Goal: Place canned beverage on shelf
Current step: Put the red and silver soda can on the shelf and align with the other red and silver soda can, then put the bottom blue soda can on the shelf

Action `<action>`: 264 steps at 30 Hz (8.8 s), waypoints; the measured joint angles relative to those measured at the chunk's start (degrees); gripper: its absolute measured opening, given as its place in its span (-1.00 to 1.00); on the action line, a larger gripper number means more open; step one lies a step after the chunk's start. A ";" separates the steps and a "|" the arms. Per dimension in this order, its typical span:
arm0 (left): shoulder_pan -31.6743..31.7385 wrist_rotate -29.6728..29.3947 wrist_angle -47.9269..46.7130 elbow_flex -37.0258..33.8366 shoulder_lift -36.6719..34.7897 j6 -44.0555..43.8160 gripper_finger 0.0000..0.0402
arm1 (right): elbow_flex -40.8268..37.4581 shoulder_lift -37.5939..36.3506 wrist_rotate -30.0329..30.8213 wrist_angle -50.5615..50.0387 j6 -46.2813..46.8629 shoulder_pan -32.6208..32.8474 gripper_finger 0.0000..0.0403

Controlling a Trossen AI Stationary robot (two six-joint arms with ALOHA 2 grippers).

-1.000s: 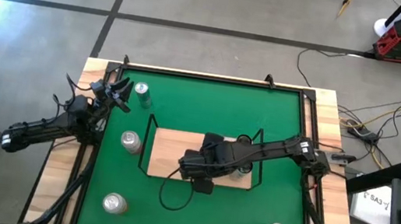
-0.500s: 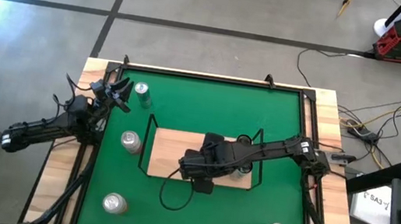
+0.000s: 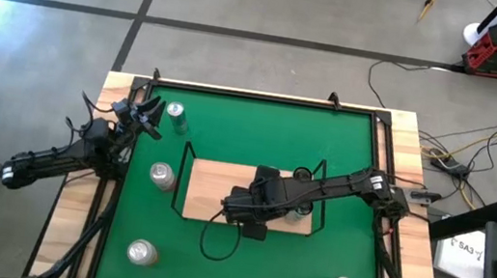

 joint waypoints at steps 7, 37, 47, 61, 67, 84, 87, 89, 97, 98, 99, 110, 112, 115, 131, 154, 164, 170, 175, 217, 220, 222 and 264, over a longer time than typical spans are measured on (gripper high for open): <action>0.00 0.02 0.01 0.00 0.00 0.01 -0.32 | -0.14 0.00 -0.07 -1.74 1.88 0.02 0.22; 0.00 0.00 0.01 0.00 0.00 0.01 -0.32 | 0.28 -10.14 15.78 -3.10 20.45 17.48 0.22; 0.00 0.00 0.01 0.00 0.00 0.01 -0.32 | -0.46 -11.43 24.43 -6.89 45.83 32.54 0.22; 0.00 0.01 -0.01 0.00 0.00 0.00 -0.32 | -11.04 -12.78 20.79 -6.78 73.05 44.49 0.22; 0.00 0.00 0.00 0.00 0.00 0.00 -0.32 | -20.42 -18.72 14.89 -6.93 82.73 48.89 0.22; 0.00 0.02 0.01 0.00 0.02 0.00 -0.32 | -35.22 -26.92 9.40 -6.10 99.16 56.92 0.22; 0.00 0.00 0.01 0.00 0.02 0.00 -0.32 | -35.26 -25.73 9.43 -5.94 102.56 56.89 0.22; 0.00 0.00 -0.01 0.00 0.00 0.01 -0.32 | -35.26 -24.70 9.46 -5.46 104.23 56.89 0.22; 0.00 0.01 -0.01 0.00 0.02 0.01 -0.32 | -35.26 -21.36 12.52 -4.90 104.34 56.89 0.33; 0.00 0.00 0.01 0.00 0.00 0.00 -0.32 | -35.26 -21.35 12.56 -4.86 104.80 56.89 0.38; 0.00 0.00 0.00 0.00 0.00 0.01 -0.32 | -35.26 -21.35 12.60 -4.86 104.94 56.89 0.44; 0.00 0.01 -0.01 0.00 0.00 -0.01 -0.32 | -35.26 -21.36 12.57 -0.69 104.84 56.87 0.97; 0.00 0.01 -0.01 0.00 0.00 0.01 -0.32 | -35.26 -21.03 12.72 -0.13 104.63 56.87 0.98; 0.00 0.00 0.00 0.00 0.02 0.00 -0.32 | -35.26 -20.11 13.86 0.21 104.03 56.77 0.98; 0.00 0.02 0.00 0.00 0.01 0.00 -0.32 | -35.24 -15.68 13.29 0.63 101.55 55.05 0.99; 0.00 0.00 0.01 0.00 0.02 0.00 -0.32 | -35.39 -13.23 7.91 -2.44 107.96 53.08 0.10; 0.00 0.01 -0.01 0.00 0.00 0.01 -0.32 | -30.04 -13.55 9.22 -4.43 99.78 46.81 0.10; 0.00 0.00 0.00 0.00 0.00 0.00 -0.32 | -26.01 -13.07 9.81 -1.68 83.43 38.62 0.10; 0.00 0.01 -0.01 0.00 0.01 0.01 -0.32 | -25.36 -12.98 13.58 5.27 65.57 32.93 0.10; 0.00 0.00 0.01 0.00 0.17 0.01 -0.32 | -22.38 -5.03 2.56 40.03 10.69 12.49 0.16; -0.02 0.02 0.01 0.00 0.17 0.01 -0.32 | -20.85 -4.05 2.91 39.70 9.69 12.12 0.16; 0.00 0.02 0.01 0.00 0.17 -0.01 -0.32 | -19.98 -3.45 2.89 39.29 9.77 11.71 0.16; 0.00 0.00 0.01 0.00 0.37 0.00 -0.32 | 1.54 1.79 3.87 16.78 10.00 8.17 0.16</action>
